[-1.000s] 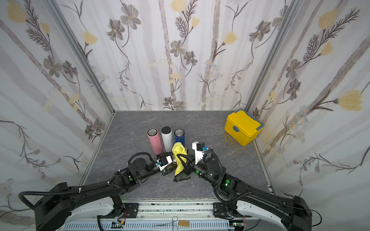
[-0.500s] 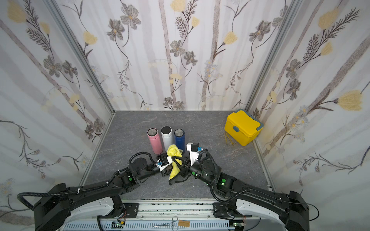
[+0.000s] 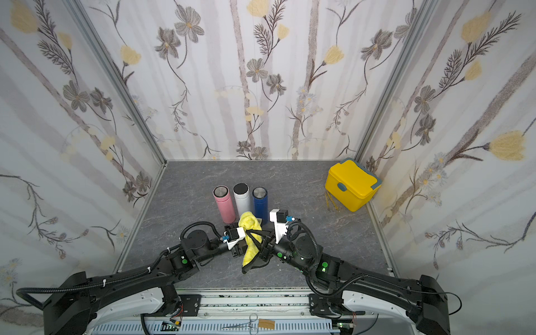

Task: Wipe the surface of the thermos
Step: Wipe the dirt from the surface of the thermos.

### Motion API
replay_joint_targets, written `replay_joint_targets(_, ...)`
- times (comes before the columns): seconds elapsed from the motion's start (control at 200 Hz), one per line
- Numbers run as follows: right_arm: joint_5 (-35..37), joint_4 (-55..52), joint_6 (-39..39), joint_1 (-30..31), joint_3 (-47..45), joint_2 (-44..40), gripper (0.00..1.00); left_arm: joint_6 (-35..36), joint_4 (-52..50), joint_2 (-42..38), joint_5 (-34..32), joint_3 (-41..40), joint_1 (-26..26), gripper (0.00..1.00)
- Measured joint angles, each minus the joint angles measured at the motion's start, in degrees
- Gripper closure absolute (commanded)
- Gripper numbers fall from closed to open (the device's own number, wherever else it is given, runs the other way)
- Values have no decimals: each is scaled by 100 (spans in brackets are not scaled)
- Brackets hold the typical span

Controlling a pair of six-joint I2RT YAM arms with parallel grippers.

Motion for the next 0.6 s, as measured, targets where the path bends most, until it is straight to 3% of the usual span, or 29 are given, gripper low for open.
replay_joint_targets(0.13, 149, -20, 142, -409, -142, -44, 100, -227, -280, -258, -234, -72, 2, 100)
replay_joint_targets(0.28, 658, -573, 192, -710, -466, -136, 100, -1113, 81, -748, -1069, -17, -9, 100)
replay_joint_targets(0.445, 420, -461, 184, -643, -883, 133, 100, -2579, 149, -1416, -2391, 614, -7, 100)
replay_joint_targets(0.6, -90, 350, 157, -181, -920, 761, 100, -3458, 385, -1735, -2564, 551, -13, 100)
